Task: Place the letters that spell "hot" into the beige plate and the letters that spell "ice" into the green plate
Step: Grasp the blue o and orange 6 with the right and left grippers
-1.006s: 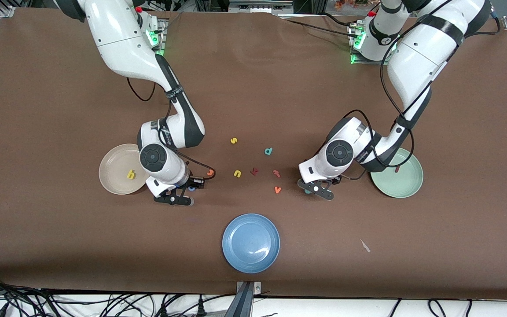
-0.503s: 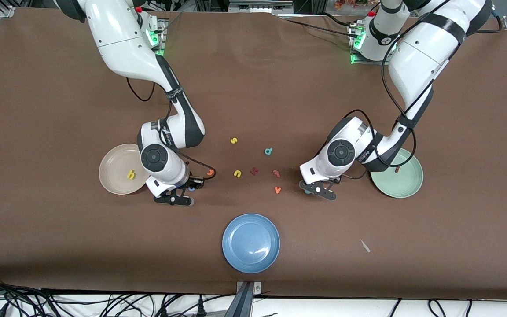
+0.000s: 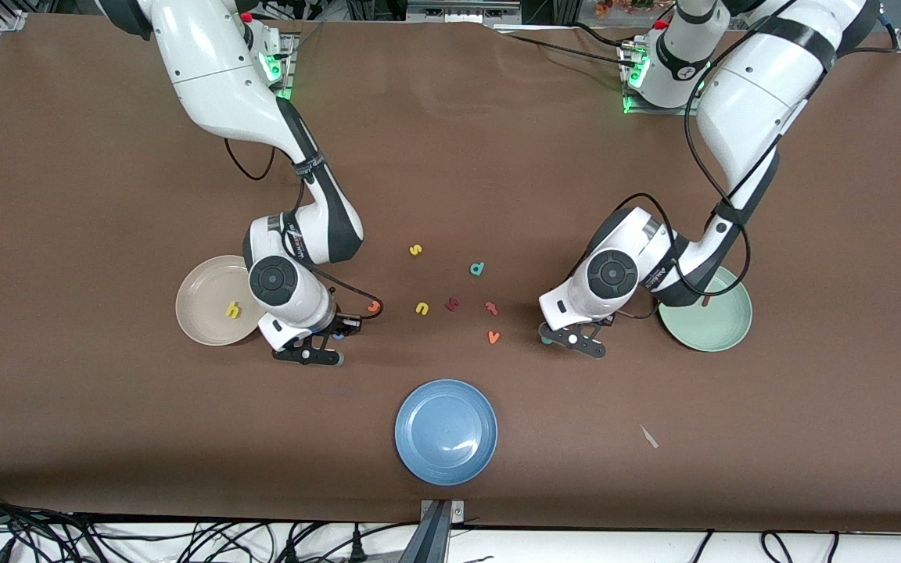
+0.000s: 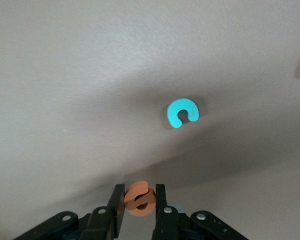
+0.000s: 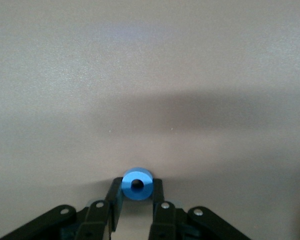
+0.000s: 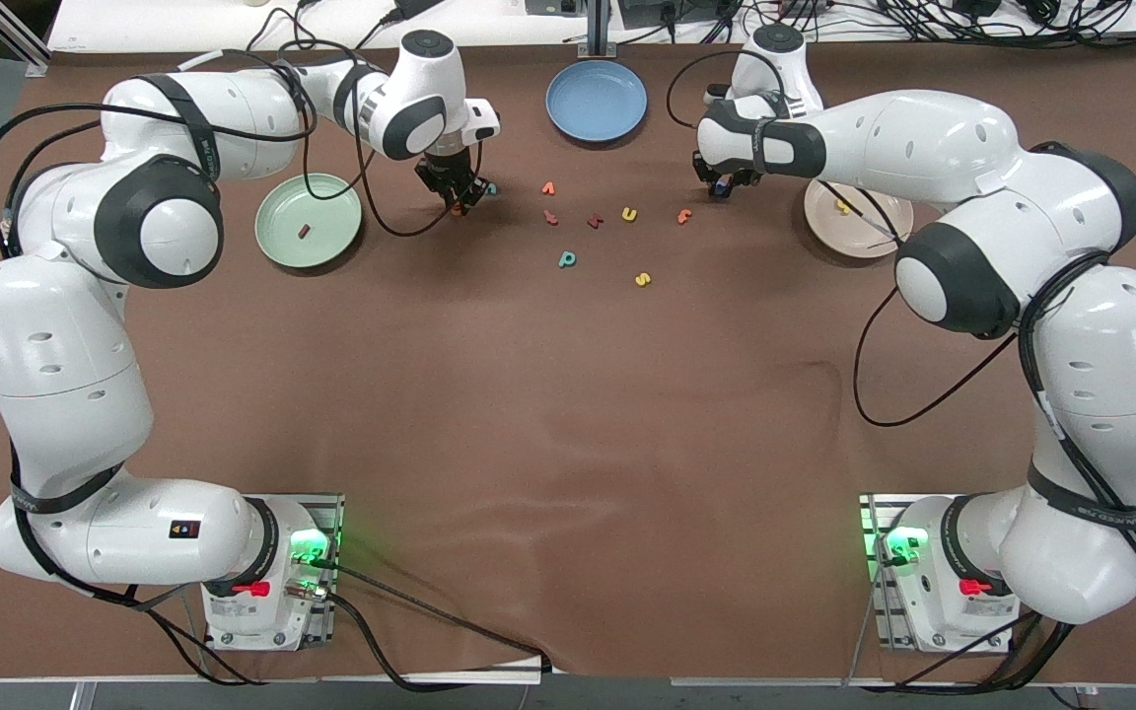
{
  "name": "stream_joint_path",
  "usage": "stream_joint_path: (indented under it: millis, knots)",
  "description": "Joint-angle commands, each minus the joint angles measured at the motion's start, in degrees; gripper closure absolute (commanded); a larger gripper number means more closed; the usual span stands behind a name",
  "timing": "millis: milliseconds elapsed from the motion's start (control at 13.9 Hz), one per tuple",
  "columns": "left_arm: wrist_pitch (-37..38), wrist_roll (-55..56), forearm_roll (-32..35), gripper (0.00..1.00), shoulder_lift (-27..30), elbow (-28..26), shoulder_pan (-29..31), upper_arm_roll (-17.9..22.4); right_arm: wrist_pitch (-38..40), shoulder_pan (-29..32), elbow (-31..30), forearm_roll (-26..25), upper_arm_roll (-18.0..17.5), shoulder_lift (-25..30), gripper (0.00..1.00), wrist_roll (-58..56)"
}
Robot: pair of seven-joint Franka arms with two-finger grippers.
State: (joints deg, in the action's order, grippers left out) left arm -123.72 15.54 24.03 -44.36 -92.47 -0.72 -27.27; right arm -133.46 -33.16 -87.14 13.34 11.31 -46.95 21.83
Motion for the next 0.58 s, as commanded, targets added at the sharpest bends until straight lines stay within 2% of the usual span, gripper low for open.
stream_joint_path:
  millis: [0, 216, 503]
  knots:
    - [3.48, -1.9, 1.1, 0.95, 2.09, -0.44, 3.61, -3.04, 0.31, -0.32, 1.71, -0.5, 0.2, -1.39, 0.75, 0.93]
    - [5.59, -7.43, 1.01, 0.94, 2.09, -0.17, 10.98, -8.14, 2.58, 0.2, 2.06, -0.68, 0.82, -0.6, 0.76, 0.41]
    - [9.19, -17.01, 1.01, 0.94, 2.88, -0.17, 15.57, -8.51, 11.89, 0.3, 7.51, -2.26, 4.06, -0.34, 0.76, -3.09]
